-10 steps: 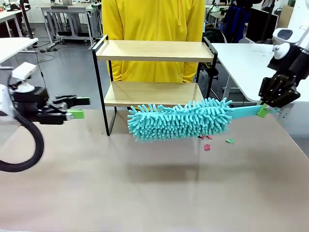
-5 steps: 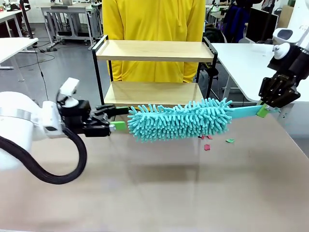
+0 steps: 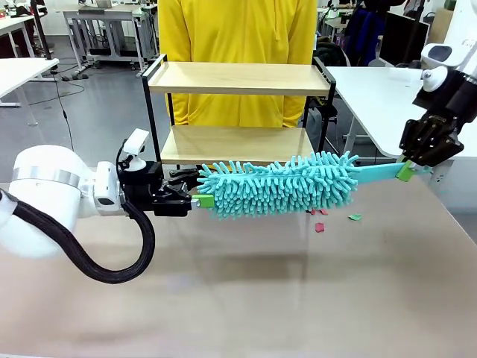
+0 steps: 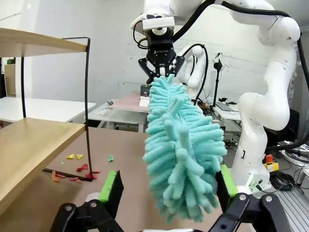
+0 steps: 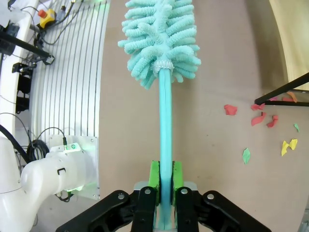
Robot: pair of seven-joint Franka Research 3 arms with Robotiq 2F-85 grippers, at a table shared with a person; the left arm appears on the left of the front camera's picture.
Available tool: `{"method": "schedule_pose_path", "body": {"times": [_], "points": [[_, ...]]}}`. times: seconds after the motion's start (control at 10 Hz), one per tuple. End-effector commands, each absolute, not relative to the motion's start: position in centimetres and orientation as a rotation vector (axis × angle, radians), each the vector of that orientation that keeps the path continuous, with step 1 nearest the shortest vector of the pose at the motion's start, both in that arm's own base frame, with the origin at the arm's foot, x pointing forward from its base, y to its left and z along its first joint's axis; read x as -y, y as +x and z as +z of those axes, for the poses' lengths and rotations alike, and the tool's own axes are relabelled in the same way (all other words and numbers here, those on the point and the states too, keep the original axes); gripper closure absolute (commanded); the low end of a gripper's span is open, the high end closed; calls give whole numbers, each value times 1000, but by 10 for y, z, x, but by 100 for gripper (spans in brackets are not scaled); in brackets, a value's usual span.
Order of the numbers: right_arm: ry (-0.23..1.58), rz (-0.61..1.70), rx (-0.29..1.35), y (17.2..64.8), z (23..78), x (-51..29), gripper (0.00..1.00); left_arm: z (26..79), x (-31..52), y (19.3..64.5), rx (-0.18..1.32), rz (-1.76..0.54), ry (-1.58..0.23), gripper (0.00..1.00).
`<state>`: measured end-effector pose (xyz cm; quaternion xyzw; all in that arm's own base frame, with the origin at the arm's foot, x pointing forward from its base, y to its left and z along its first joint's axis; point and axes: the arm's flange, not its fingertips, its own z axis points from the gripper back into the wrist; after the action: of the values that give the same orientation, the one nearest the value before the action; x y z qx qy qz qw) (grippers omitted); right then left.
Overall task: Clean the shelf.
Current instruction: Hand the Duster back to the human.
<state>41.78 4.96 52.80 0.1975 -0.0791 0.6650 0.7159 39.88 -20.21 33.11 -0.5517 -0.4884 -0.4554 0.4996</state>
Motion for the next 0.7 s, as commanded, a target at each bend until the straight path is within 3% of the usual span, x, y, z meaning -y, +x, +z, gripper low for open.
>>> {"method": "schedule_pose_path", "body": {"times": [0.0,0.6], "points": [[461,1471,200,414,528,-49,87,329,216,408,1166,-1125,-1349,0],[461,1471,200,414,528,-49,87,328,238,416,1117,-1106,-1511,0]]}}
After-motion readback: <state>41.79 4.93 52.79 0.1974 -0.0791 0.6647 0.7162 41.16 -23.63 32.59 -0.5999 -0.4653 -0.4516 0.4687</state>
